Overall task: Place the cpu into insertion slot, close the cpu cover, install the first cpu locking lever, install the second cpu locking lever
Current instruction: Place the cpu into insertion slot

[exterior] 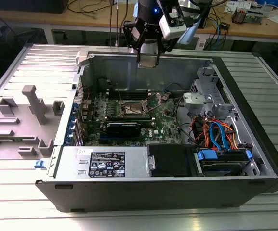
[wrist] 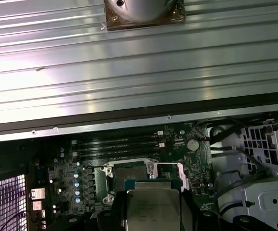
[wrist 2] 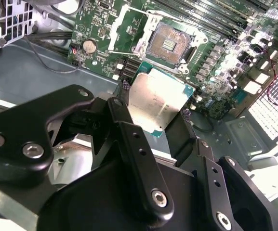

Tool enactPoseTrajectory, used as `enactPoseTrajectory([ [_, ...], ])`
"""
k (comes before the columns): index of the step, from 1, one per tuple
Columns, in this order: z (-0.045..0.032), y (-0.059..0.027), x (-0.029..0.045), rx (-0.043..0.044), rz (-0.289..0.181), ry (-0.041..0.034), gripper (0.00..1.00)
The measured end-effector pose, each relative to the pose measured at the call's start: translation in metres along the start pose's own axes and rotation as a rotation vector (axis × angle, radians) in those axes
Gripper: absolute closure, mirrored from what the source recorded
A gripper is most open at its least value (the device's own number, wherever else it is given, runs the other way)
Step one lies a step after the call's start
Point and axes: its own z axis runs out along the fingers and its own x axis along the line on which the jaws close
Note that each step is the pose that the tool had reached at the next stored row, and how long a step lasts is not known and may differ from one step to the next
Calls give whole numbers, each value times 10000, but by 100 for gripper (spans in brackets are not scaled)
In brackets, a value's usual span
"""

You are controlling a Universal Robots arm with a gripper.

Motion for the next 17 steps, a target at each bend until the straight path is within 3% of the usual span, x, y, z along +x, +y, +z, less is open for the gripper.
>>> enactPoseTrajectory([
  [7,5,-7,-3,23,580,-51,46],
  [17,5,-8,-2,23,587,-52,46],
])
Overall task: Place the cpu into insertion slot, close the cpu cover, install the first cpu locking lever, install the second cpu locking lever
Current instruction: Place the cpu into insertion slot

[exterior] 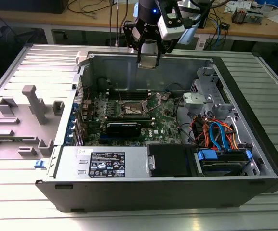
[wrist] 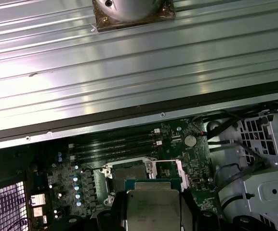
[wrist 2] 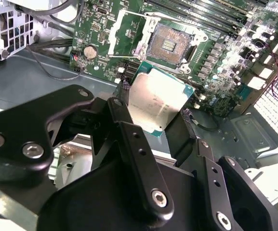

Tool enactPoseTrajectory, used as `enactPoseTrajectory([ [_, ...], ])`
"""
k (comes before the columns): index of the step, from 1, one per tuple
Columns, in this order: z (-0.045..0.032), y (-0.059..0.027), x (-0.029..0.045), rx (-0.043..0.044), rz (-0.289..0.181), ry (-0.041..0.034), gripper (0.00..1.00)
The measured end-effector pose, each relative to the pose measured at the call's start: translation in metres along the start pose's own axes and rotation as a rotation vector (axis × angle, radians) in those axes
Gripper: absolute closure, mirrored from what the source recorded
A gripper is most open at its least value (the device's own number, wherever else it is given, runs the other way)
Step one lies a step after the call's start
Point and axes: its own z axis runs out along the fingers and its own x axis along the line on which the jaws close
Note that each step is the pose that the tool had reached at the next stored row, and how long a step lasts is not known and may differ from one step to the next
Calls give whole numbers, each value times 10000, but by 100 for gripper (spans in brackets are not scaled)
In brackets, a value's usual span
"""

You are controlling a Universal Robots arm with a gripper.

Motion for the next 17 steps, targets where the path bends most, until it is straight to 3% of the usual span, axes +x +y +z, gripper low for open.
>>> enactPoseTrajectory([
  [8,0,0,-1,-1,135,-10,46],
  [17,10,-1,0,-18,1181,-94,46],
])
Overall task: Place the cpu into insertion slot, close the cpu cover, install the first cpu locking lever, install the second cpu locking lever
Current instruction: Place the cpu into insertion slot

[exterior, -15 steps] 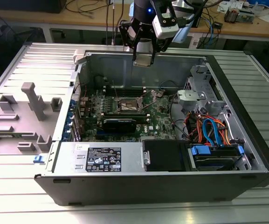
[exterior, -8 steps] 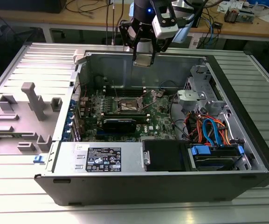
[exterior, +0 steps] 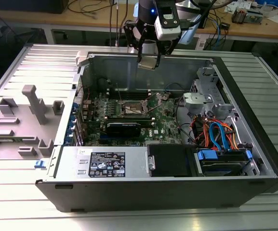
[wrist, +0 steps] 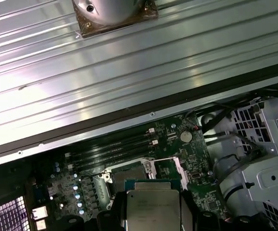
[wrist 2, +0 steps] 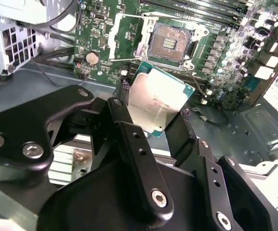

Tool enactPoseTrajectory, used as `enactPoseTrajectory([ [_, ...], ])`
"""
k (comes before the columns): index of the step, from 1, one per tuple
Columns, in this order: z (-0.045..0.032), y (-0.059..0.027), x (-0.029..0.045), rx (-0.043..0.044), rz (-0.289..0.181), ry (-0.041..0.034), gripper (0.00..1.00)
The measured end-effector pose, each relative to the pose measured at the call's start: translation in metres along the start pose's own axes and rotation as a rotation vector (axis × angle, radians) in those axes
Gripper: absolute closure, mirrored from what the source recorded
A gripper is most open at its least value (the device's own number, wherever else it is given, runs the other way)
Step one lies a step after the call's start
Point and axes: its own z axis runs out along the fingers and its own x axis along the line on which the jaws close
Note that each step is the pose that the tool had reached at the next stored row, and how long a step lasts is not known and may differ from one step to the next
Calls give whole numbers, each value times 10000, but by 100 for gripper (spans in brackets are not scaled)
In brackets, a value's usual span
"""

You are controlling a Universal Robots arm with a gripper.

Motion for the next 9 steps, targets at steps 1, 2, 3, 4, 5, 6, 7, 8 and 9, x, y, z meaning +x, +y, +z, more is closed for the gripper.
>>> enactPoseTrajectory([
  [1,0,0,0,-1,69,-5,46],
  [2,1,0,0,-3,94,-7,46],
  [3,1,0,0,-3,96,-8,46],
  [4,1,0,0,-3,97,-8,46],
  [5,0,0,0,-2,97,-8,46],
  [6,0,-1,0,-2,97,-8,46],
  [7,0,-1,0,-2,97,-7,46],
  [8,0,0,0,-2,97,-8,46],
  [9,0,-1,0,-2,97,-7,46],
])
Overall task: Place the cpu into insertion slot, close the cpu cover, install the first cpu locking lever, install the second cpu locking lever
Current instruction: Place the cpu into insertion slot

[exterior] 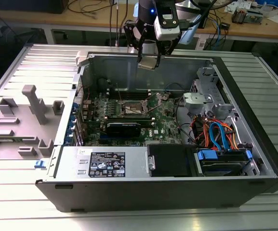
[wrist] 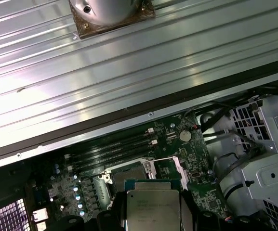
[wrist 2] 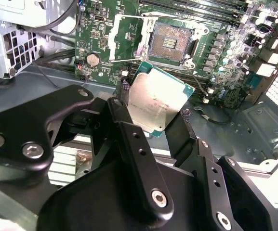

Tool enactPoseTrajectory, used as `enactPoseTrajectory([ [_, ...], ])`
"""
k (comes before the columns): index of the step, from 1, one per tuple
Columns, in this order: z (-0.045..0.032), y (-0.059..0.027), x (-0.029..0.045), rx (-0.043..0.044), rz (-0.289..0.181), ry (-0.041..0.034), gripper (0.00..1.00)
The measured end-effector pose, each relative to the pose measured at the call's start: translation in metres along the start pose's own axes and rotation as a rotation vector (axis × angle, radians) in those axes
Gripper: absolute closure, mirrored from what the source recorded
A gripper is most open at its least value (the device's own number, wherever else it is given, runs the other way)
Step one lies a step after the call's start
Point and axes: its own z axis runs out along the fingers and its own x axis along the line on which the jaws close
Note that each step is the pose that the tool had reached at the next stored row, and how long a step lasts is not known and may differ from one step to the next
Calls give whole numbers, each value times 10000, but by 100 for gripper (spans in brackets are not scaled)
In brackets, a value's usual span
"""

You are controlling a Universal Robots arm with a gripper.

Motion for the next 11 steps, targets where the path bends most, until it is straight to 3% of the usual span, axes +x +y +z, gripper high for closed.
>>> enactPoseTrajectory([
  [4,1,0,0,4,260,-23,46],
  [11,8,-1,0,-19,1434,-115,46],
])
